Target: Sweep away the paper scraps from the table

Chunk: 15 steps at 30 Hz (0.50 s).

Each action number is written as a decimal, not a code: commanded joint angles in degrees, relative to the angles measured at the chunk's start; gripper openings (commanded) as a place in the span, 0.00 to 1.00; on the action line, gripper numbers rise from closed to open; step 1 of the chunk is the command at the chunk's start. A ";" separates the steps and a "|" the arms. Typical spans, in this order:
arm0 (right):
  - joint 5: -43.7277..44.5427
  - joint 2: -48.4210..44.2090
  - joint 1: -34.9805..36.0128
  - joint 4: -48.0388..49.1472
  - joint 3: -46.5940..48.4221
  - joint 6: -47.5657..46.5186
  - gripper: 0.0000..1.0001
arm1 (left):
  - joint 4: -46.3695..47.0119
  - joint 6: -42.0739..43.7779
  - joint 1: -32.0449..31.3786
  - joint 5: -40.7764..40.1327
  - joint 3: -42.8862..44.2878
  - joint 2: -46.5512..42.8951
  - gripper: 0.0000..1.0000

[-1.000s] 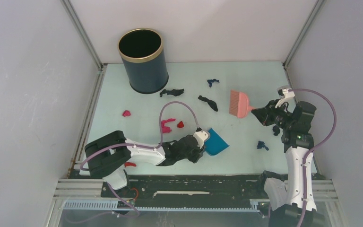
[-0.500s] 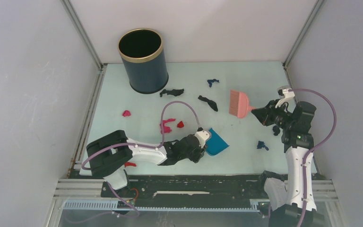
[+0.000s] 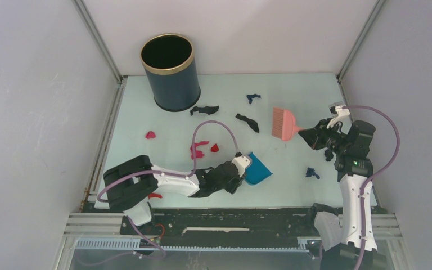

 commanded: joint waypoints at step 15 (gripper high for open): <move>-0.19 -1.05 -0.03 1.70 0.05 -0.48 0.00 | -7.28 -1.12 -1.39 -0.64 -1.36 -1.44 0.41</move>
